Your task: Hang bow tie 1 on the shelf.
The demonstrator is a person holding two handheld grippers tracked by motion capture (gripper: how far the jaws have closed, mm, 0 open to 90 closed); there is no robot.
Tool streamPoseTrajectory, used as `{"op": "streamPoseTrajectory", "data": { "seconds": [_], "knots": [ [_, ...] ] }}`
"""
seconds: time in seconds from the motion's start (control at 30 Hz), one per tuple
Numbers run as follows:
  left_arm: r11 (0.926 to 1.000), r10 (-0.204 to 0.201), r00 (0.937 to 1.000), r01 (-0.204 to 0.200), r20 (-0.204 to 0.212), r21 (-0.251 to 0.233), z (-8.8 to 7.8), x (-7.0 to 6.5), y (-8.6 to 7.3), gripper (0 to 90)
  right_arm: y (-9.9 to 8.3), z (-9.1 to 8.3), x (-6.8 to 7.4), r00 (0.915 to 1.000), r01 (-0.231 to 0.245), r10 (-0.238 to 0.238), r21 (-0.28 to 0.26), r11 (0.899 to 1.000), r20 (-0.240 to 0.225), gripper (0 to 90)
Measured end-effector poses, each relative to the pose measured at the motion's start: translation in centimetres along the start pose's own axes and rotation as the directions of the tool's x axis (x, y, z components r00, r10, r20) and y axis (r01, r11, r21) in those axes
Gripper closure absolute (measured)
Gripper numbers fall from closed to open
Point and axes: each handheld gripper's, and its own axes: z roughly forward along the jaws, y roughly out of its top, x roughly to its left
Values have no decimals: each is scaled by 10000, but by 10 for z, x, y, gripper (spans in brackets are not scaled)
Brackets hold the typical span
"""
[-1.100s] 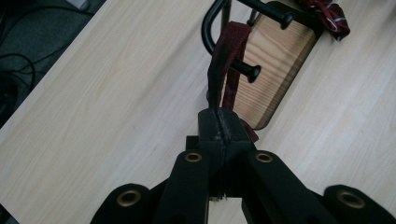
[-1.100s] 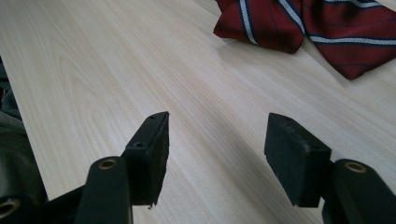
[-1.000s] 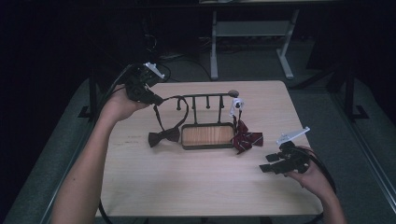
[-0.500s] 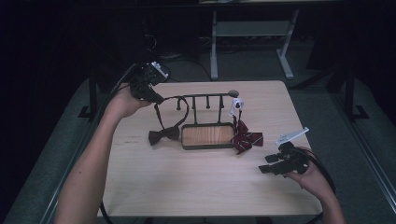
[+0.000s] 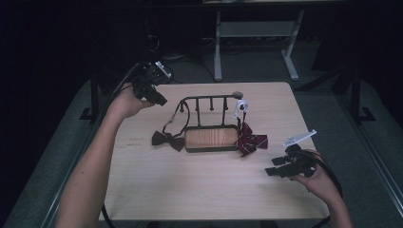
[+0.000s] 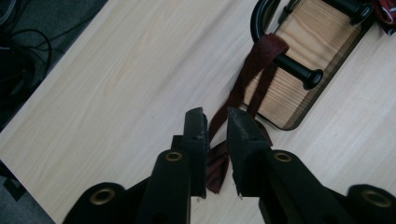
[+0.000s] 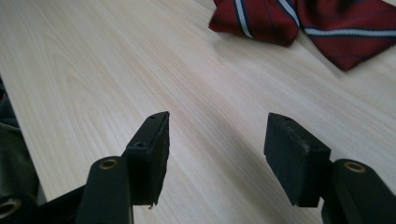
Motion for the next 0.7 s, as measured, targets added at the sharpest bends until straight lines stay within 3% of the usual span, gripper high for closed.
{"op": "streamPoseTrajectory", "data": {
  "seconds": [0.37,0.5,0.53,0.7],
  "knots": [
    [10000,72,9999,-71,130,-54,-3,-7,-15,719,-2,0,0,9995,-99,100,-44,9999,304,402],
    [9997,210,9995,-207,242,-135,-6,-8,-19,712,-2,1,0,9980,-54,46,121,9999,625,402],
    [9998,88,9995,-82,314,-184,-6,-9,-20,712,-2,1,0,9979,-33,22,178,9998,643,402],
    [9995,265,9983,-256,521,-190,-8,-13,-24,701,-1,3,0,9985,-32,25,126,9999,544,402]
  ]
}}
